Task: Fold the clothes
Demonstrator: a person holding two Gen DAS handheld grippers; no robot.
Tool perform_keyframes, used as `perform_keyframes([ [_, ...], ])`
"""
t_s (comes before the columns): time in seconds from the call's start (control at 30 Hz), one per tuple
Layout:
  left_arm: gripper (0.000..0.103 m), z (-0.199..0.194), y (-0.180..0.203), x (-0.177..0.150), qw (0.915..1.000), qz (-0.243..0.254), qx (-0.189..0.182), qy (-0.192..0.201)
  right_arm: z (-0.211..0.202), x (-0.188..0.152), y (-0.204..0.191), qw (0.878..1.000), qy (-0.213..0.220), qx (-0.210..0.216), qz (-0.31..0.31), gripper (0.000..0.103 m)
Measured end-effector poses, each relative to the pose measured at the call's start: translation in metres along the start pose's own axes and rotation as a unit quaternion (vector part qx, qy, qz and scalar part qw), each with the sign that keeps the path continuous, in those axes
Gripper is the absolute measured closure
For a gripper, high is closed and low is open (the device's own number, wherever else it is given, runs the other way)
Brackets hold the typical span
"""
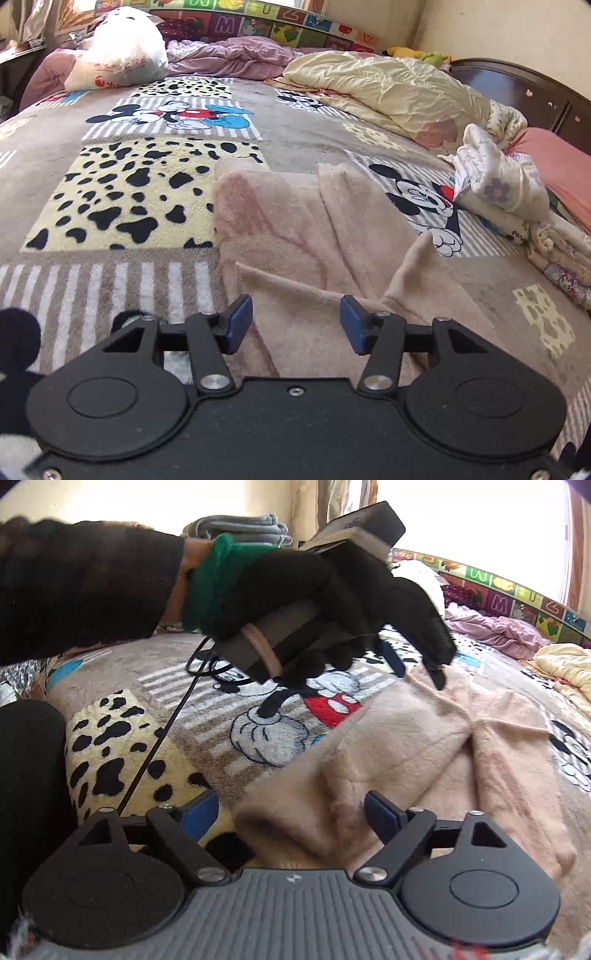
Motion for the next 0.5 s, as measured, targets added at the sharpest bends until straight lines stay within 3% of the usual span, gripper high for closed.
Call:
perform_keyframes([
  [0.07, 0.035, -0.018, -0.007, -0.018, 0.9984, -0.057, -0.002, 0.003, -0.029, -0.007, 0.017, 0.999, 0.017, -0.008, 0.035, 0.024],
  [0.13, 0.033, -0.038, -0.016, -0.039, 0.9922, -0.125, 0.002, 0.003, -0.055, -0.016, 0.044, 0.995, 0.038, -0.03, 0.091, 0.024],
  [0.2, 0.031, -0.051, -0.016, -0.061, 0.9837, -0.18, -0.004, 0.0, -0.076, -0.029, 0.081, 0.982, 0.055, -0.064, 0.169, 0.024],
  [0.27, 0.03, -0.063, -0.015, -0.083, 0.9723, -0.233, -0.012, -0.003, -0.088, -0.041, 0.119, 0.959, 0.07, -0.089, 0.261, 0.022],
  [0.37, 0.029, -0.077, -0.005, -0.108, 0.9566, -0.29, -0.031, -0.007, -0.086, -0.064, 0.167, 0.907, 0.086, -0.075, 0.406, 0.02],
  [0.43, 0.029, -0.08, 0.006, -0.116, 0.9539, -0.297, -0.038, -0.011, -0.075, -0.08, 0.186, 0.871, 0.093, -0.045, 0.481, 0.02],
  [0.5, 0.029, -0.079, 0.014, -0.122, 0.9537, -0.298, -0.037, -0.014, -0.058, -0.088, 0.188, 0.854, 0.086, -0.017, 0.513, 0.014],
])
Point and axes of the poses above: each gripper's, at about its wrist camera, not at the fingertips, and z roughly the way its jaws point, y to its right, x to its top, the point moved 10 cm from there along z, roughly the way its jaws point, and after that the axes turned 2 degrees about z, right-handed, at the moved point
